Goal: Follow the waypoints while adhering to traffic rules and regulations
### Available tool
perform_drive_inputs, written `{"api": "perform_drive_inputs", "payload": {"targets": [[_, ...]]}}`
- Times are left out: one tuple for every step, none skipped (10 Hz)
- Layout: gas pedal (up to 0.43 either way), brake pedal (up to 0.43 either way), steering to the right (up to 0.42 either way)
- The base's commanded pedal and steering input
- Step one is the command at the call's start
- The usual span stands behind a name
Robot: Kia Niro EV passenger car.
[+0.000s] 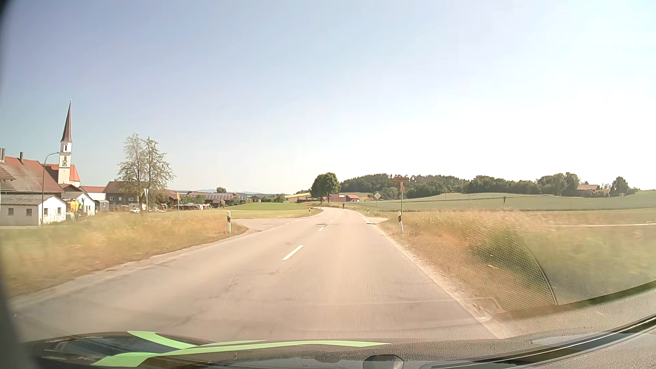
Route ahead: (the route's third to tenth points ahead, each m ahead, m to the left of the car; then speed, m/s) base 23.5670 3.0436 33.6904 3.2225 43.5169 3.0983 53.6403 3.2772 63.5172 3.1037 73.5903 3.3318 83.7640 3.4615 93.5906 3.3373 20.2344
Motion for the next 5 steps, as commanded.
{"api": "perform_drive_inputs", "payload": {"targets": [[0.000,0.000,0.001],[0.000,0.000,0.001],[0.000,0.000,0.000],[0.000,0.000,0.000],[0.000,0.000,0.000]]}}
